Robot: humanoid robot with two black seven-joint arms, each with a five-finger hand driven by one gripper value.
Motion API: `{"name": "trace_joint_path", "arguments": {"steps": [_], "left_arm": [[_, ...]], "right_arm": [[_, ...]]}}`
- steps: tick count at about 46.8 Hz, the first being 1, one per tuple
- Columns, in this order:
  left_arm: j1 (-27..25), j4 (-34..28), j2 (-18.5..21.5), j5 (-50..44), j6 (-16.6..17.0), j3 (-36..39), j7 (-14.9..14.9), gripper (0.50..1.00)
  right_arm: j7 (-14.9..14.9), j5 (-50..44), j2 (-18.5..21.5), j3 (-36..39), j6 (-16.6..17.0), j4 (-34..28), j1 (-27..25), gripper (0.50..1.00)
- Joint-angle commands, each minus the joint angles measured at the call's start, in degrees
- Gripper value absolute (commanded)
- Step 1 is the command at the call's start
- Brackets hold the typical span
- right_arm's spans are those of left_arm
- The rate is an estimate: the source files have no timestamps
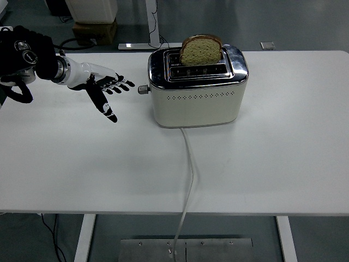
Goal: Press down toaster
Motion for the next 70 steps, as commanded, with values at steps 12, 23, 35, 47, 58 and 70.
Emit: {"name": "trace_joint_path", "arguments": {"steps": [12, 23, 35, 47, 58, 70], "left_arm": [[0.1, 2.0, -1.3, 0.0, 0.0, 0.0, -0.1, 1.000], [0.2, 2.2, -2.6, 0.0, 0.0, -0.1, -0.1, 1.000], [0.2, 2.2, -3.0, 0.0, 0.2, 0.0, -0.1, 1.000], [0.9, 2.4, -3.7, -0.1, 0.3, -0.2, -0.1, 1.000], [1.0, 2.4, -4.2, -0.2, 0.4, -0.2, -0.1, 1.000], [1.3, 2.4, -4.2, -0.5, 0.5, -0.2, -0.1, 1.000]], "right_arm": [[0.0, 0.0, 0.0, 0.0, 0.0, 0.0, 0.0, 1.000], [0.0, 0.0, 0.0, 0.0, 0.0, 0.0, 0.0, 1.000], [0.0, 0.0, 0.0, 0.0, 0.0, 0.0, 0.0, 1.000], [0.0, 0.0, 0.0, 0.0, 0.0, 0.0, 0.0, 1.000], [0.0, 0.0, 0.0, 0.0, 0.0, 0.0, 0.0, 1.000], [0.0, 0.0, 0.0, 0.0, 0.0, 0.0, 0.0, 1.000]]}}
